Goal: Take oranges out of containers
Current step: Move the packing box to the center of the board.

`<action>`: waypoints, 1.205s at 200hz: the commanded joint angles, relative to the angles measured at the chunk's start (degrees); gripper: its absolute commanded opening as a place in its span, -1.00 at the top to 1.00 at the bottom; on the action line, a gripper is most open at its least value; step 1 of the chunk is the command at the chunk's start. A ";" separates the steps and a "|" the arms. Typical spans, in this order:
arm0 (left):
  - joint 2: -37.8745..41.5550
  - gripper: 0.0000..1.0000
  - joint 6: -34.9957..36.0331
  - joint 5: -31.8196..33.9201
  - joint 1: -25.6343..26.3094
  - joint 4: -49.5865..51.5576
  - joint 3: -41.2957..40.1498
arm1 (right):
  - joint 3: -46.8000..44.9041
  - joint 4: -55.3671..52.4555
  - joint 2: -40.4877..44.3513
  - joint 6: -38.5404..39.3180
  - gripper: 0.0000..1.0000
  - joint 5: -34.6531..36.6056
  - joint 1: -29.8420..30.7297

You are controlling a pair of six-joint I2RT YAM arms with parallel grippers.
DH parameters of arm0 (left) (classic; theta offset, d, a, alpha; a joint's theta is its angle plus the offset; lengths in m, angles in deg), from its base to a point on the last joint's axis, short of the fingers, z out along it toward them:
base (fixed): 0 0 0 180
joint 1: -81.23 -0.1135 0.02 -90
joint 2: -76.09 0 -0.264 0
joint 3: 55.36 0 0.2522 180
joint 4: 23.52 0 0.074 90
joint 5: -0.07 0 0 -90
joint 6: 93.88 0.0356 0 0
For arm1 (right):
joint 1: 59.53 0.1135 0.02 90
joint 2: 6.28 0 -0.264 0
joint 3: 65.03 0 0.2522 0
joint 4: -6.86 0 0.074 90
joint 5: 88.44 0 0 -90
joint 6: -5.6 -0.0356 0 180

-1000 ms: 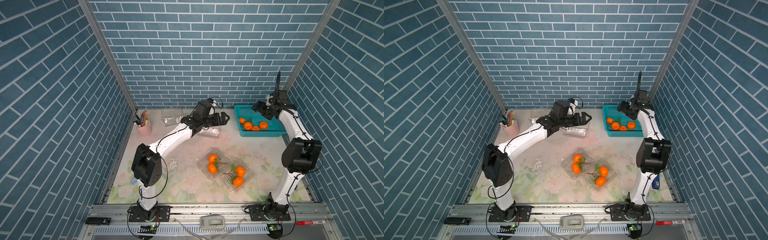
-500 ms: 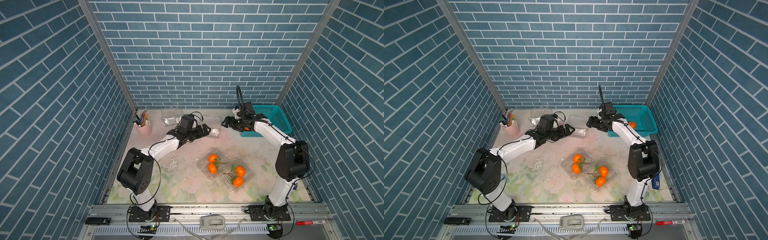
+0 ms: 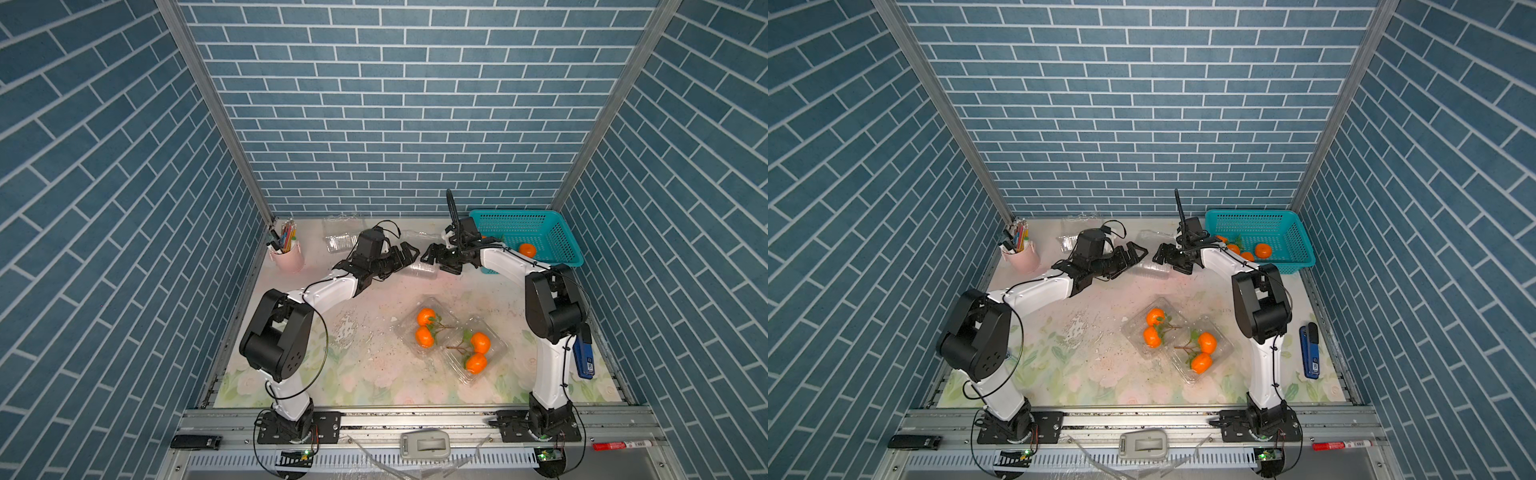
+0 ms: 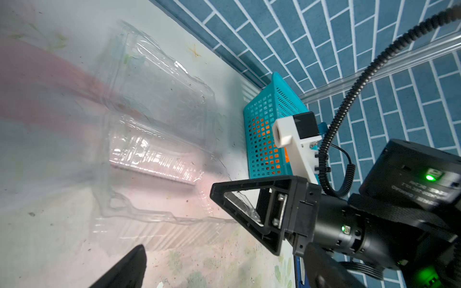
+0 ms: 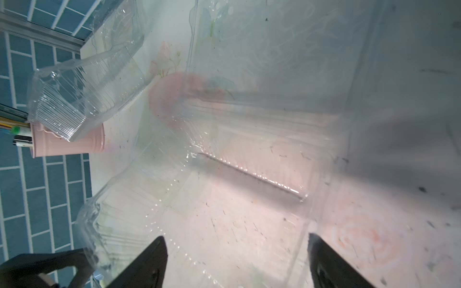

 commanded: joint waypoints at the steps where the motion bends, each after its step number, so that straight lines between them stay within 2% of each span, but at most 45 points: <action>1: -2.36 -0.99 -0.45 -1.43 -1.45 -1.74 1.11 | 3.00 4.89 -1.93 -5.42 -0.74 -2.39 0.11; 50: -7.67 -0.99 -0.41 -1.60 -3.49 -1.12 5.87 | 9.49 8.88 -6.44 -9.56 -0.72 -3.35 0.12; 85: -10.89 -0.99 -0.58 -1.56 -5.21 -0.61 9.42 | 16.44 11.64 -13.16 -11.11 -0.72 -4.46 0.11; 124: -12.78 -0.99 -0.48 -1.29 -6.87 -0.07 11.35 | 26.63 11.22 -20.14 -12.02 -0.72 -5.71 0.12; 158: -14.20 -0.99 -0.34 -2.13 -8.82 0.20 12.44 | 30.66 11.70 -22.88 -13.26 -0.72 -6.44 0.12; 201: -10.49 -0.99 1.90 -3.96 -9.08 3.90 11.97 | 28.63 7.23 -17.92 -9.08 -0.75 -4.77 0.03; 241: -4.06 -0.99 1.15 -4.89 -9.06 4.53 6.17 | 18.96 4.58 -7.32 -3.74 -0.79 -1.56 -0.62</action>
